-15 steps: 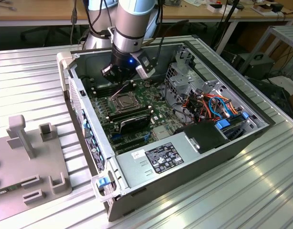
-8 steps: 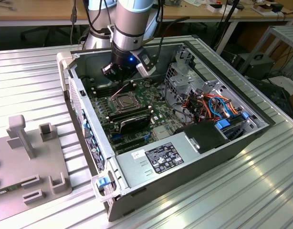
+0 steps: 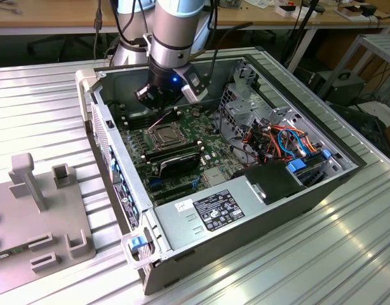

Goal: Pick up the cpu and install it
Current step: 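Install the first cpu locking lever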

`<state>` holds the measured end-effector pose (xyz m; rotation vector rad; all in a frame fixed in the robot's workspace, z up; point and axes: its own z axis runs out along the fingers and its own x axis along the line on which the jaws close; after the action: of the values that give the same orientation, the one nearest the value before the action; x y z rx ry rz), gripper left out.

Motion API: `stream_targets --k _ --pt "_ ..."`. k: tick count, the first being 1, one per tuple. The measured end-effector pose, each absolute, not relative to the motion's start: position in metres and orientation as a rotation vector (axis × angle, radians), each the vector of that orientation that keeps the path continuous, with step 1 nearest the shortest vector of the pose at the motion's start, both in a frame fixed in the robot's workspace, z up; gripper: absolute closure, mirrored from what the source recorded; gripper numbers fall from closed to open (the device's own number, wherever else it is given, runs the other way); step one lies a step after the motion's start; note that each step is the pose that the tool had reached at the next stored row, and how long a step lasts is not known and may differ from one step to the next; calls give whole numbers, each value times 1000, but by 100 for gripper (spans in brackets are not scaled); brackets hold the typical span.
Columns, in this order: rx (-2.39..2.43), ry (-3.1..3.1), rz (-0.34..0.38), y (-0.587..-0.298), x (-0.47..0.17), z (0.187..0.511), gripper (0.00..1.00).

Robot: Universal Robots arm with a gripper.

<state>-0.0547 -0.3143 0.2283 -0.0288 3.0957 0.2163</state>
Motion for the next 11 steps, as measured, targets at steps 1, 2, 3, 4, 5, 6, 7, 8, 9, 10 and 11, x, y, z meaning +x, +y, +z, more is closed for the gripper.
stream_targets --k 1,2,3,4,5,6,7,8,9,10,11 --pt "-29 3096 216 -315 -55 228 89" --pt "-29 3095 216 -315 -55 228 89" --pt "-29 3095 217 -315 -55 228 89" --pt "-29 3095 216 -315 -55 228 89" --pt "-29 3095 216 -316 -55 228 89" --pt "-29 3095 216 -316 -55 228 89" --pt "-29 3095 216 -316 -55 228 89" --pt "-29 3095 217 -316 -55 227 89" --pt "-29 3095 217 -316 -55 227 89" --pt "-29 3095 217 -316 -55 226 89" --pt "-29 3096 217 -316 -54 226 89"
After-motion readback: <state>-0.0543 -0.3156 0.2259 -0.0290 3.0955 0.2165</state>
